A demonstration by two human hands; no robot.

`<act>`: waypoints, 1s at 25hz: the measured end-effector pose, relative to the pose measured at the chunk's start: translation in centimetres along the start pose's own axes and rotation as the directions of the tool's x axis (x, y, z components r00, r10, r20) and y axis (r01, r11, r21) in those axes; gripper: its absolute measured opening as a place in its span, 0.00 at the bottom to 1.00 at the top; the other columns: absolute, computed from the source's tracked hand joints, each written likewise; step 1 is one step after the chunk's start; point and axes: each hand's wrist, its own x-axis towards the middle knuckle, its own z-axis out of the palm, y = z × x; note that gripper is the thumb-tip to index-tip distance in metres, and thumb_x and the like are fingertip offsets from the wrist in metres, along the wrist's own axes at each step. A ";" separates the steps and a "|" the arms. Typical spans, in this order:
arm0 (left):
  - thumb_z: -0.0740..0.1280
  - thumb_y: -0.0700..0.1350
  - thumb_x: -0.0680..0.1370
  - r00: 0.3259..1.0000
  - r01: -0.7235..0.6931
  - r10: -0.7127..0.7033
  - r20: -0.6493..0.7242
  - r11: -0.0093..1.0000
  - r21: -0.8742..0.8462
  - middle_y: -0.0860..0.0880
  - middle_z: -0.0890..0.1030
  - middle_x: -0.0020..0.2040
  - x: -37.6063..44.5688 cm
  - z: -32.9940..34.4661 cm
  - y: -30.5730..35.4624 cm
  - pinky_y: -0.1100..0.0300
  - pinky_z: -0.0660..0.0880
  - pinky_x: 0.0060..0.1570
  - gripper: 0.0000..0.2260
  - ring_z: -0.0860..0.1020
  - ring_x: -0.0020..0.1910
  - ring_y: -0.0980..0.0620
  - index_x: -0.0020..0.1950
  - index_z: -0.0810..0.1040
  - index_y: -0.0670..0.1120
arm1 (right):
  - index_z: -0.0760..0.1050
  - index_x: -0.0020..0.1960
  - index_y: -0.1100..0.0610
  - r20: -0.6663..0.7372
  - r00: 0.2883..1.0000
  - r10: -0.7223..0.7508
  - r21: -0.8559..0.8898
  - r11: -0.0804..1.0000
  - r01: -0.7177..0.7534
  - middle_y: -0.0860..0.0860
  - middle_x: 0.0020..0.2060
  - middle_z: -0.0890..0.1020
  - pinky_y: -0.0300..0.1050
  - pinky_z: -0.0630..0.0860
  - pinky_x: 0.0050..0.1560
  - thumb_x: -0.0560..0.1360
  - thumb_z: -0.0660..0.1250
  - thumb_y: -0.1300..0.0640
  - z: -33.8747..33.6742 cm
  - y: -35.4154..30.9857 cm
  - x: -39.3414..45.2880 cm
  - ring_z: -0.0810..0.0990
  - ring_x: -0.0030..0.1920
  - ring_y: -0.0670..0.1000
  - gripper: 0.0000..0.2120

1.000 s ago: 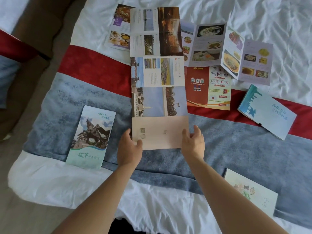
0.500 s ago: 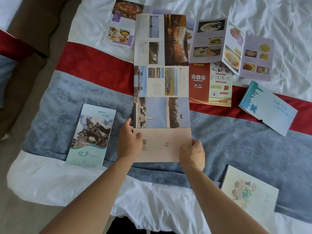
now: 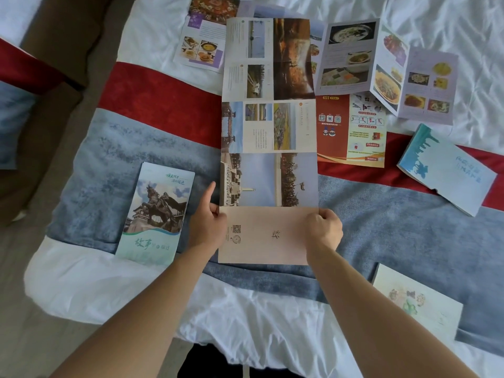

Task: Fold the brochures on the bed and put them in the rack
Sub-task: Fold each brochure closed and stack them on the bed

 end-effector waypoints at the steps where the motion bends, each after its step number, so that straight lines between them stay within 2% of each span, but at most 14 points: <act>1: 0.62 0.37 0.79 1.000 -0.003 0.003 -0.003 1.000 -0.003 0.53 0.80 0.44 -0.2 0.0 0.0 0.65 0.69 0.32 0.32 0.78 0.41 0.57 0.77 0.60 0.62 | 0.80 0.42 0.51 -0.016 0.999 0.030 0.059 0.998 -0.029 0.49 0.38 0.81 0.43 0.71 0.34 0.67 0.54 0.65 0.0 0.2 -0.2 0.77 0.38 0.50 0.18; 3: 0.63 0.36 0.78 0.999 0.017 -0.020 -0.034 0.996 -0.089 0.52 0.82 0.45 -0.3 0.0 0.0 0.66 0.70 0.32 0.32 0.79 0.43 0.56 0.77 0.60 0.61 | 0.80 0.37 0.52 -0.034 0.995 0.095 0.180 0.980 -0.088 0.49 0.36 0.82 0.42 0.70 0.33 0.65 0.53 0.66 0.0 0.3 -0.5 0.78 0.38 0.51 0.19; 5: 0.63 0.35 0.77 0.997 0.041 -0.053 -0.050 0.976 -0.212 0.51 0.83 0.47 -0.4 0.0 0.0 0.62 0.73 0.36 0.32 0.81 0.46 0.53 0.76 0.62 0.60 | 0.81 0.34 0.52 -0.026 0.988 0.152 0.269 0.953 -0.139 0.49 0.36 0.83 0.43 0.70 0.35 0.64 0.53 0.65 -0.1 0.2 -0.6 0.78 0.39 0.52 0.18; 7: 0.63 0.35 0.77 0.998 0.007 -0.020 -0.057 0.974 -0.225 0.51 0.82 0.47 -0.7 -0.1 0.2 0.57 0.75 0.39 0.30 0.80 0.47 0.51 0.75 0.64 0.58 | 0.80 0.33 0.52 -0.010 0.991 0.136 0.287 0.949 -0.128 0.49 0.37 0.82 0.44 0.71 0.37 0.64 0.55 0.63 -0.3 0.0 -0.7 0.77 0.39 0.52 0.16; 8: 0.63 0.35 0.77 0.996 -0.060 0.049 -0.076 0.986 -0.155 0.51 0.81 0.48 -0.9 0.0 0.2 0.55 0.77 0.43 0.29 0.79 0.48 0.50 0.75 0.66 0.56 | 0.79 0.33 0.52 -0.012 0.997 0.082 0.257 0.963 -0.076 0.48 0.39 0.81 0.45 0.72 0.39 0.64 0.55 0.62 -0.4 -0.2 -0.8 0.76 0.40 0.52 0.14; 10: 0.66 0.37 0.75 0.941 -0.271 0.297 -0.159 0.948 0.168 0.47 0.77 0.56 -1.1 0.1 -0.1 0.52 0.75 0.52 0.27 0.75 0.56 0.48 0.74 0.69 0.50 | 0.77 0.35 0.51 -0.023 0.997 -0.078 0.178 0.981 0.080 0.45 0.47 0.80 0.47 0.72 0.48 0.66 0.57 0.60 -0.7 -0.4 -1.2 0.76 0.46 0.50 0.11; 12: 0.70 0.39 0.73 0.836 -0.431 0.539 -0.104 0.763 0.482 0.42 0.72 0.67 -1.2 0.3 -0.5 0.47 0.71 0.63 0.27 0.70 0.67 0.43 0.72 0.72 0.46 | 0.77 0.36 0.50 -0.043 0.976 -0.213 0.125 0.968 0.217 0.42 0.58 0.77 0.46 0.70 0.58 0.69 0.59 0.59 -0.9 -0.2 -1.5 0.75 0.56 0.47 0.09; 13: 0.70 0.40 0.72 0.792 -0.497 0.610 -0.024 0.666 0.556 0.42 0.70 0.70 -1.3 0.6 -0.5 0.45 0.67 0.67 0.27 0.68 0.70 0.42 0.72 0.72 0.46 | 0.76 0.36 0.50 -0.053 0.966 -0.254 0.107 0.960 0.258 0.42 0.62 0.77 0.46 0.69 0.60 0.71 0.60 0.59 -1.0 -0.1 -1.6 0.74 0.59 0.46 0.09; 14: 0.70 0.41 0.72 0.757 -0.550 0.651 0.054 0.592 0.589 0.43 0.70 0.71 -1.4 1.0 -0.3 0.44 0.65 0.69 0.27 0.66 0.72 0.43 0.72 0.72 0.46 | 0.76 0.37 0.50 -0.056 0.958 -0.282 0.095 0.953 0.287 0.41 0.63 0.77 0.48 0.70 0.62 0.71 0.59 0.58 -1.0 0.0 -1.7 0.74 0.61 0.46 0.09; 16: 0.68 0.41 0.73 0.724 -0.603 0.678 0.130 0.529 0.598 0.46 0.73 0.69 -1.8 2.0 0.1 0.44 0.60 0.71 0.26 0.67 0.72 0.45 0.71 0.71 0.47 | 0.77 0.39 0.52 -0.043 0.946 -0.323 0.085 0.942 0.325 0.41 0.64 0.78 0.54 0.73 0.64 0.71 0.58 0.58 -1.0 0.1 -1.8 0.76 0.62 0.48 0.09; 20: 0.68 0.40 0.74 0.700 -0.621 0.706 0.105 0.529 0.579 0.50 0.79 0.60 -1.4 2.9 1.4 0.45 0.59 0.70 0.17 0.74 0.64 0.47 0.62 0.76 0.48 | 0.77 0.39 0.56 -0.020 0.916 -0.400 0.016 0.916 0.401 0.40 0.65 0.78 0.59 0.72 0.66 0.73 0.59 0.61 -1.3 0.2 -1.5 0.76 0.64 0.50 0.09; 25: 0.68 0.40 0.75 0.672 -0.652 0.721 0.167 0.469 0.596 0.47 0.78 0.64 -0.8 2.9 1.9 0.44 0.59 0.70 0.18 0.73 0.67 0.46 0.65 0.77 0.47 | 0.78 0.39 0.58 -0.031 0.917 -0.398 0.016 0.917 0.398 0.40 0.66 0.78 0.58 0.70 0.68 0.73 0.59 0.61 -1.5 0.4 -1.4 0.75 0.66 0.50 0.09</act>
